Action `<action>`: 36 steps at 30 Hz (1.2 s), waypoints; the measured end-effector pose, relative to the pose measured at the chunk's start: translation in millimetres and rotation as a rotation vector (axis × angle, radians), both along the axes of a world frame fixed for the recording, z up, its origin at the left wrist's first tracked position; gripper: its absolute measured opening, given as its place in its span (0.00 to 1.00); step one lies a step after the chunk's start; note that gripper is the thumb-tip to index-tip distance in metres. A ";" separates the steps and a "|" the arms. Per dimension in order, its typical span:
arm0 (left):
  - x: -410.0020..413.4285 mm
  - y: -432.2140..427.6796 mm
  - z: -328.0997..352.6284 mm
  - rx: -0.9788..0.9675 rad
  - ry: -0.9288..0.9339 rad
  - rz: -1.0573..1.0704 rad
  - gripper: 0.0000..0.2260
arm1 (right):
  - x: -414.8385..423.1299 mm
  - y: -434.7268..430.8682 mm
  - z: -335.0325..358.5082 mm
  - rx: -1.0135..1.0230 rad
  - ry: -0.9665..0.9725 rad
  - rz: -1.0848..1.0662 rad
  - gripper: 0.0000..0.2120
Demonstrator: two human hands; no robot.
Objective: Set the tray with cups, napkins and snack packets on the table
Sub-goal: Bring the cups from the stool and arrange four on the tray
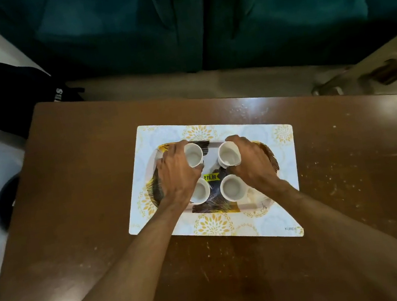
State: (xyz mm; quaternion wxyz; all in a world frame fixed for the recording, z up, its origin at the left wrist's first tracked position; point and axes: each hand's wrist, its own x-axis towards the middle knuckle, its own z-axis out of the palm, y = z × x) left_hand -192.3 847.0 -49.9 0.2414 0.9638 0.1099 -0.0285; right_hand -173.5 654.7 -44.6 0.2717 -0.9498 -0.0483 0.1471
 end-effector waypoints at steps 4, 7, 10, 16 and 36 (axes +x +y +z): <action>1.3 -0.5 -2.5 0.002 -0.004 -0.021 0.33 | 1.5 5.5 -7.4 -0.020 -0.019 0.013 0.31; -0.1 -0.6 -3.0 -0.034 0.005 -0.032 0.36 | -0.9 5.6 -10.4 -0.030 -0.021 0.002 0.35; -2.4 0.9 -1.1 -0.066 0.012 -0.029 0.38 | -5.0 1.7 -7.3 0.045 0.005 -0.073 0.41; -52.1 1.1 20.3 -0.214 -0.191 0.100 0.26 | -56.4 -0.1 14.1 0.179 -0.164 -0.340 0.26; -106.6 2.1 -13.4 -0.287 0.011 0.009 0.33 | -122.3 11.2 -15.5 0.110 -0.057 -0.179 0.34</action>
